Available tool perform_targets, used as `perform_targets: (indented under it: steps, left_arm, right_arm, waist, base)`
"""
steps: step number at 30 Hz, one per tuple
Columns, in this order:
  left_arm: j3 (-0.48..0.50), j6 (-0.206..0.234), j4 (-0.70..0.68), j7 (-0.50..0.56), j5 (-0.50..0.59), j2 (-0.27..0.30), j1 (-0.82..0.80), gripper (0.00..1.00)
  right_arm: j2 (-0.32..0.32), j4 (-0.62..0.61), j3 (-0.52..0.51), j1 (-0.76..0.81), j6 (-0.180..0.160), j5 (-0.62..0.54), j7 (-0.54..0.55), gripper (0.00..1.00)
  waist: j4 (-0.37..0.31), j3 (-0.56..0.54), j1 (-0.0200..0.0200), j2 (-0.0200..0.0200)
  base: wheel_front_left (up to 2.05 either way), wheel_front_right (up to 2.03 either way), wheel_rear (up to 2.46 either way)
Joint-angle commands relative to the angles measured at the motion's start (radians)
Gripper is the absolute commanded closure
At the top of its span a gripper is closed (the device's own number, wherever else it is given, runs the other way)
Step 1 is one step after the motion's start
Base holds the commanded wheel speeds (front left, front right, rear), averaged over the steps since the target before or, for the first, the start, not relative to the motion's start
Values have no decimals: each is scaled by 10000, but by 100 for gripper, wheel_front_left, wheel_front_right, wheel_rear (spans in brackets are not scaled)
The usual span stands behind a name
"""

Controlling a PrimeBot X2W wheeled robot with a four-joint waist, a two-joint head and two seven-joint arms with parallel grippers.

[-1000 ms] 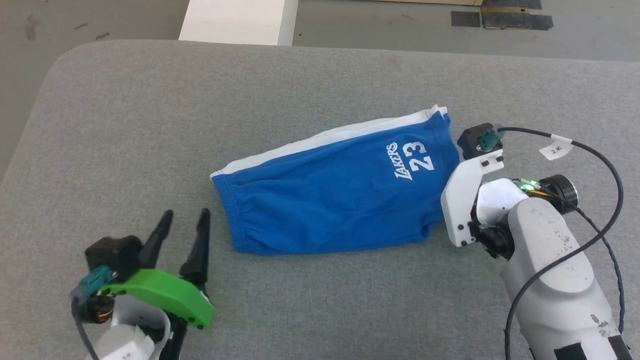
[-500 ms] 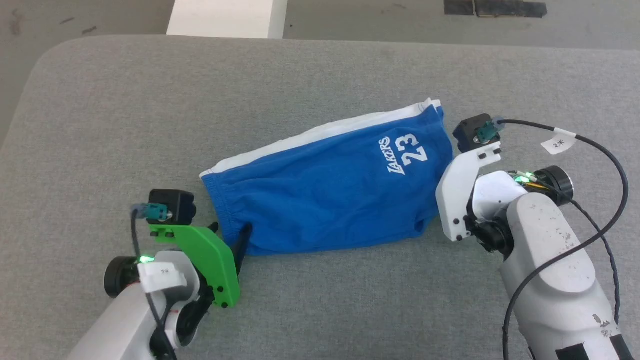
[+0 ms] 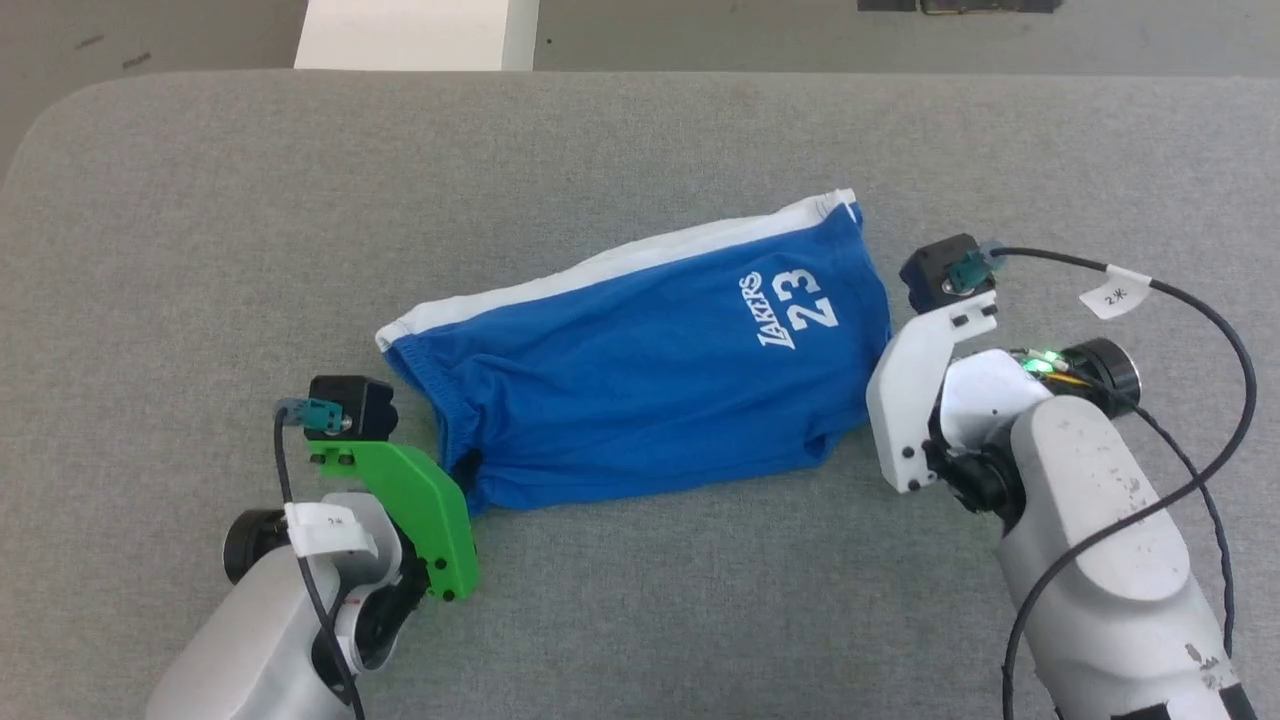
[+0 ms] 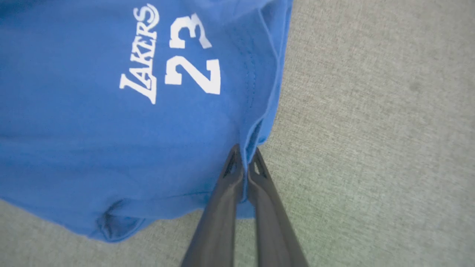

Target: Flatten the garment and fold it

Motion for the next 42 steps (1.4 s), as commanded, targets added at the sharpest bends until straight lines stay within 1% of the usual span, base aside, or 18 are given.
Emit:
perform_targets:
  steps: [1, 5, 10, 12, 16, 20, 23, 26, 27, 28, 29, 30, 31, 37, 39, 42]
  left_arm:
    - [-70, -129, 164, -26, -201, -102, 203, 100]
    - [250, -249, -130, -262, -547, -25, 439, 100]
    - [564, -178, -728, -167, -922, 334, 1005, 100]
    - [599, -89, -941, -52, -998, 483, 1264, 100]
    - [590, 187, -1365, 253, -1104, 769, 1845, 100]
    - [462, 341, -1635, 642, -1295, 890, 2320, 100]
    - [422, 495, -1758, 889, -1384, 1025, 2591, 100]
    - [429, 630, -1846, 1085, -1507, 1119, 2809, 100]
    - [427, 641, -1860, 1151, -1571, 1126, 2863, 80]
    - [465, 670, -1891, 1159, -1625, 1134, 2917, 0]
    - [502, 694, -1933, 1179, -1713, 1111, 2974, 0]
    - [552, 747, -2028, 1222, -1818, 1103, 3060, 0]
    - [619, 786, -2121, 1215, -1888, 1107, 3114, 0]
    - [1391, 939, -2894, 1006, -2390, 1397, 3496, 0]
    - [1874, 1021, -3268, 744, -2601, 1468, 3606, 0]
    - [2554, 1121, -3621, 22, -2504, 1579, 3617, 0]
  right_arm:
    - [-20, -98, -74, 271, -13, 104, 11, 100]
    - [-20, -554, -349, 708, -13, 399, -168, 100]
    - [-20, -1645, -596, 1733, -13, 769, -85, 100]
    - [-20, -2160, -662, 2256, -13, 846, 42, 100]
    - [-20, -3470, -833, 3780, -13, 953, 462, 100]
    - [-20, -4505, -970, 5296, -13, 1387, 742, 100]
    - [-20, -4951, -930, 6148, -13, 1691, 830, 100]
    - [-20, -5048, -850, 6716, -13, 2005, 789, 100]
    - [-20, -5038, -868, 6792, -13, 2096, 719, 100]
    - [-20, -5015, -898, 6842, -13, 2199, 612, 100]
    - [-20, -5003, -899, 6857, -13, 2255, 527, 100]
    - [-20, -5012, -872, 6847, -13, 2356, 409, 46]
    - [-20, -5035, -879, 6829, -13, 2435, 307, 0]
    - [-20, -5373, -1165, 6579, -13, 2906, 102, 0]
    - [-20, -5534, -1398, 6409, -13, 3144, 119, 0]
    - [-20, -5651, -1574, 6060, -13, 3086, 304, 0]
  waist:
    - [30, -106, 0, -1]
    - [111, -372, 0, -1]
    - [146, -769, 0, -1]
    - [146, -902, 0, -1]
    - [117, -1175, 0, -1]
    - [27, -1361, 0, -1]
    - [-100, -1422, 0, -1]
    - [-244, -1488, 0, -1]
    - [-283, -1503, 0, -1]
    - [-338, -1524, 0, -1]
    - [-369, -1542, 0, -1]
    - [-414, -1572, 0, -1]
    - [-431, -1584, 0, -1]
    - [-475, -1687, 0, -1]
    - [-457, -1725, 0, -1]
    - [-441, -1743, 0, -1]
  base:
    - [0, 0, 0]
    - [0, 0, 0]
    - [0, 0, 0]
    - [0, 0, 0]
    - [0, 0, 0]
    - [0, 0, 0]
    - [0, 0, 0]
    - [0, 0, 0]
    - [0, 0, 0]
    - [0, 0, 0]
    - [0, 0, 0]
    - [0, 0, 0]
    - [0, 0, 0]
    - [0, 0, 0]
    - [0, 0, 0]
    - [0, 0, 0]
